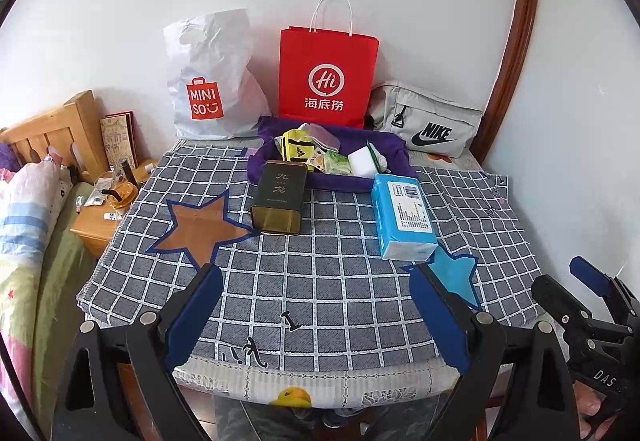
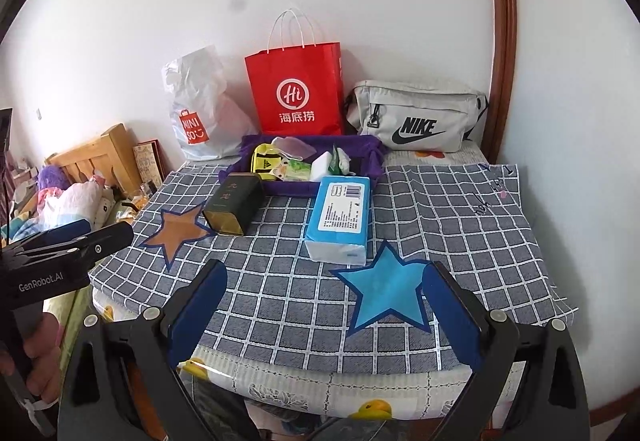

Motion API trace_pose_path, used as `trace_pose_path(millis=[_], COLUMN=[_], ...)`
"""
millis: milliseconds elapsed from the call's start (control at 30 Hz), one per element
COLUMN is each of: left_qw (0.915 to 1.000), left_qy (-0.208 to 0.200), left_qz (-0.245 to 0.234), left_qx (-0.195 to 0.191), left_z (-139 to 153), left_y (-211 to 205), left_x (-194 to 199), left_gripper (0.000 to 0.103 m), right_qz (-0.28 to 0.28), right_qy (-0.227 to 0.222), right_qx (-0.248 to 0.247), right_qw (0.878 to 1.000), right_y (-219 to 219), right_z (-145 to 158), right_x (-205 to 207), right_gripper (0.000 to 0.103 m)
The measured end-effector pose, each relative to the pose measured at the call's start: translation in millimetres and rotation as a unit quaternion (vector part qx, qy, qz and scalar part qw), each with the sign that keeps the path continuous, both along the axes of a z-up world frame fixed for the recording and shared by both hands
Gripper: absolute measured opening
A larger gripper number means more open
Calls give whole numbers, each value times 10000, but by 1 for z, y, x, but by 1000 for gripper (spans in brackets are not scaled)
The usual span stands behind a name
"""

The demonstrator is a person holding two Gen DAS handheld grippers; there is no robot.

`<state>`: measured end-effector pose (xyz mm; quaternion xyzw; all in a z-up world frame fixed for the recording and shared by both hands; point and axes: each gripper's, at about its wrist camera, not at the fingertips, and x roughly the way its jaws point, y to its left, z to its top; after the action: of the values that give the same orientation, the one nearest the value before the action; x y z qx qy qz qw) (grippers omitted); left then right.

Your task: Organize soft objects

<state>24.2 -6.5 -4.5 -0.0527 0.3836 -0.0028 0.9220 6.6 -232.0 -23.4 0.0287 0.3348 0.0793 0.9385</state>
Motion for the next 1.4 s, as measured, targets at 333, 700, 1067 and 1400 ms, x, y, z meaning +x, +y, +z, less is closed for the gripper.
trace_pose_path(millis=[333,700,1067,1400], left_qw=[10000,10000,10000,10000], left_qy=[37,21,26,37], left_qz=[0,-3,-28,-23], left_qx=[-14,-4,-27,-29], left_z=[-2,-2,-2,-2], left_y=[2,2,5,6], left_x=[0,-1,0,0], left_gripper=[95,95,95,95], right_qz=[31,53,68,111], right_qy=[-5,-23,-65,-89], right_qx=[30,35,32,30], right_qw=[10000,10000,10000,9999], right_y=[0,1,1,3], right_z=[1,2,3,4], right_x=[0,-1,-3,-5], right_gripper=[97,97,97,97])
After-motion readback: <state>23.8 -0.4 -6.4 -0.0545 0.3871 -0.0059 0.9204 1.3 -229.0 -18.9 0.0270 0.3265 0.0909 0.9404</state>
